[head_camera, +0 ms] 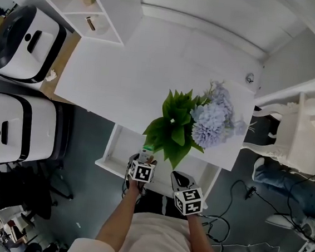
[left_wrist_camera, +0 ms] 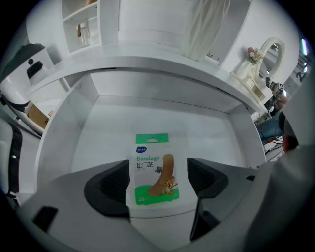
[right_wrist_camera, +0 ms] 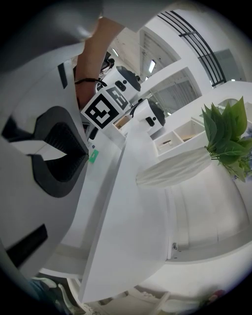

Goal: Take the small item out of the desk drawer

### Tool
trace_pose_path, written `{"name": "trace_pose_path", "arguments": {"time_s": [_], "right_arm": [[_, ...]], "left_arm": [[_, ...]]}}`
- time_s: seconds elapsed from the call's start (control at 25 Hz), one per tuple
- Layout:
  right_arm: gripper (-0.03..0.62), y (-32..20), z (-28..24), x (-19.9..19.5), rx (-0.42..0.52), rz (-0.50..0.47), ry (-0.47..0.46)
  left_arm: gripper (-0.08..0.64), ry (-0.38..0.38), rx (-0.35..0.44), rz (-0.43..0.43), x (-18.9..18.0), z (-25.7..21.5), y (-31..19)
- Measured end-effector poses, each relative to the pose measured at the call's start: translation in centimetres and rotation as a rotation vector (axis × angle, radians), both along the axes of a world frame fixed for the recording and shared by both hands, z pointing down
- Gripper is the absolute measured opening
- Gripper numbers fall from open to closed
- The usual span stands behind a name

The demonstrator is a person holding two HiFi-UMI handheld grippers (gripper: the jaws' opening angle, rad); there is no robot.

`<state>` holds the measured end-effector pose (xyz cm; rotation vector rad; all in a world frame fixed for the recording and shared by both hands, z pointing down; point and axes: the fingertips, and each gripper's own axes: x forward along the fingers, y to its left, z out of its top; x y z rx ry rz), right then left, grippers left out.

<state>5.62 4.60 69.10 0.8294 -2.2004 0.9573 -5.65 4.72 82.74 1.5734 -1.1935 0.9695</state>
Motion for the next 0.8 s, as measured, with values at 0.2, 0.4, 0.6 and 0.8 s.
{"name": "trace_pose_path", "arguments": {"time_s": [0.2,0.4,0.6,0.8], "right_arm": [[0.024,0.3,0.1,0.2,-0.003,0.011,0.004],[0.025,0.6,0.3,1.2,-0.008,0.036,0.018],[0.025,0.6,0.5,2.0,-0.012,0.06,0.026],[0.025,0.5,0.4,2.0,-0.012,0.067,0.029]], "left_arm": [[0.373,0.024,-0.039,-0.016,0.1,1.2,-0.6],[0.374,-0.039,-0.049,0.012,-0.5,3.0,-0.9],[0.374,-0.073,-0.045,0.012,-0.7,3.6,-1.2],[0.373,-0.079,-0.049,0.005,-0.1,4.3,-1.2]]}}
